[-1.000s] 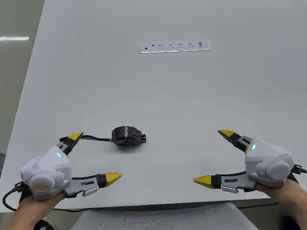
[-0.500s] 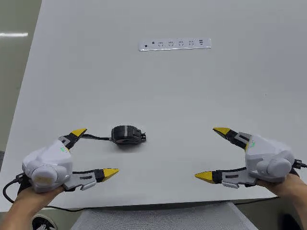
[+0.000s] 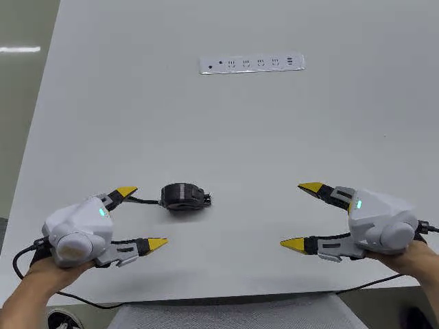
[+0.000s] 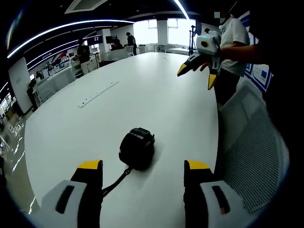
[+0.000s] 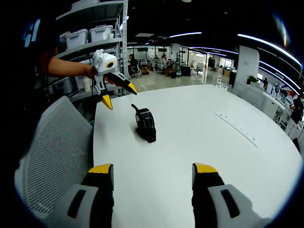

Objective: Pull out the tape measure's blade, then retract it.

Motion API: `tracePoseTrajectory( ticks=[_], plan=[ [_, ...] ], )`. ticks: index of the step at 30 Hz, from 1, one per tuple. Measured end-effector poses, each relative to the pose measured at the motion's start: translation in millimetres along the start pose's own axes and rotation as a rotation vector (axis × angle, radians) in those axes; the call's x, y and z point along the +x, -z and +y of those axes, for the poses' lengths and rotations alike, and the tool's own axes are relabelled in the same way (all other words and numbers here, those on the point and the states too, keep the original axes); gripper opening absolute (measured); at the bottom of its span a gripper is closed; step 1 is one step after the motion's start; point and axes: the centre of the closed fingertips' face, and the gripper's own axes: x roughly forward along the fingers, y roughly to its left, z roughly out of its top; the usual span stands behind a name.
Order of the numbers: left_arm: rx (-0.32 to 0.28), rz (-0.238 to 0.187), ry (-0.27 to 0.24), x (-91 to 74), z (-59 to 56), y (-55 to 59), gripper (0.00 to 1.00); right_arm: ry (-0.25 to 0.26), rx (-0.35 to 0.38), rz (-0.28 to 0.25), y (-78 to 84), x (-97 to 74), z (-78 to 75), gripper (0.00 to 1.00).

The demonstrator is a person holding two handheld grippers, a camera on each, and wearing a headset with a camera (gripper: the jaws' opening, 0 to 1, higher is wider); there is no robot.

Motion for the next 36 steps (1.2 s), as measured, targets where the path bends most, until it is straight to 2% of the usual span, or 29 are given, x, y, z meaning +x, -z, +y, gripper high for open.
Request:
tracePoseTrajectory(
  ticks=[16,19,36],
  plan=[
    [0.089,0.06,0.068,22.3,7.2,2.0,0.61,-0.05,-0.056,0.026,3.4,21.1,-11.3,0.61],
    [0.119,0.069,0.073,25.5,8.7,2.9,0.57,-0.063,-0.073,0.032,4.2,26.2,-13.0,0.59],
    [0.154,0.102,0.136,48.5,14.8,8.4,0.53,-0.129,-0.109,0.035,3.7,60.9,-20.6,0.5]
  ],
)
